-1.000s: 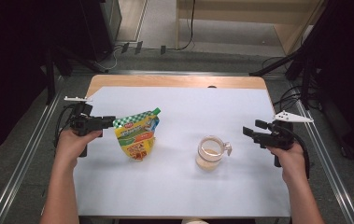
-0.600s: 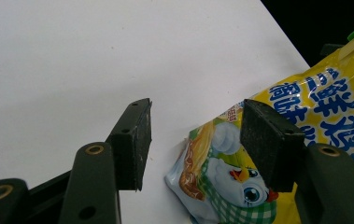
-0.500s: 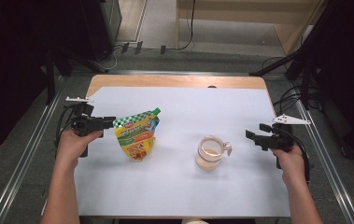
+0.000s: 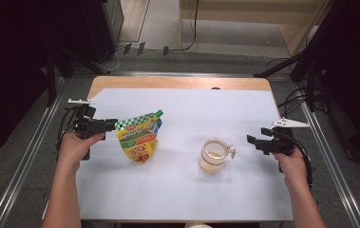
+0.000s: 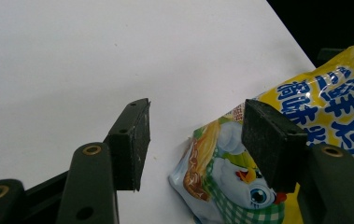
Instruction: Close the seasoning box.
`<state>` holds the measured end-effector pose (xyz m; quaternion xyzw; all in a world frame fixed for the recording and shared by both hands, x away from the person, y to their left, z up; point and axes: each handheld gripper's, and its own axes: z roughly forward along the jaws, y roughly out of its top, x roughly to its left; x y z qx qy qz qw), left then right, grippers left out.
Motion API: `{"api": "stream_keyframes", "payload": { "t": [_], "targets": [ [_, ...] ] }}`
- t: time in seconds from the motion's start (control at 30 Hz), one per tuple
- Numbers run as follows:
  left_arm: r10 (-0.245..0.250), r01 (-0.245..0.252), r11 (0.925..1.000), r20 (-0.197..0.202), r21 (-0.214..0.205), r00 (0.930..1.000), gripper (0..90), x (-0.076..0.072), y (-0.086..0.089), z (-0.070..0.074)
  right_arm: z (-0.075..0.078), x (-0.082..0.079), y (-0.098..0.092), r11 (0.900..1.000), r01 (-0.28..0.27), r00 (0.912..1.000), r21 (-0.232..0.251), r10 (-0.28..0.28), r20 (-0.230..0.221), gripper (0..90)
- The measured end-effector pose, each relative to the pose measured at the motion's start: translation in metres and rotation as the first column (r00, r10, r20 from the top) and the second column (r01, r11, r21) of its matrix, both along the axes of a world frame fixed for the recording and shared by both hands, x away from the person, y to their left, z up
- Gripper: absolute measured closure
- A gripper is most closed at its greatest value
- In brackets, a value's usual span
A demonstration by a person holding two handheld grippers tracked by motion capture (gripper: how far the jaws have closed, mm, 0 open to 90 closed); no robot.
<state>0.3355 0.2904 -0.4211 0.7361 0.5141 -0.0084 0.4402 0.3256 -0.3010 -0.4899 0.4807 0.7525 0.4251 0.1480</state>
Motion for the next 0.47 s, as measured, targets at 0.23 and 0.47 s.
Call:
{"api": "stream_keyframes", "payload": {
  "t": [0.23, 0.47],
  "targets": [
    [0.015, -0.015, 0.9999, 0.010, -0.007, 0.9998, 42.1, -0.0002, 0.0015, -0.0011, -0.0005, -0.0002, 0.0011, 1.0000, 0.000, 1.0000, 0.004, 0.000, -0.001, 25.4],
    [0.039, -0.040, 0.9989, 0.044, 0.025, 0.9983, 41.8, -0.0006, 0.0044, -0.0024, -0.0008, -0.0007, 0.0023, 1.0000, 0.000, 1.0000, 0.002, 0.000, -0.002, 25.4]
  ]
}}
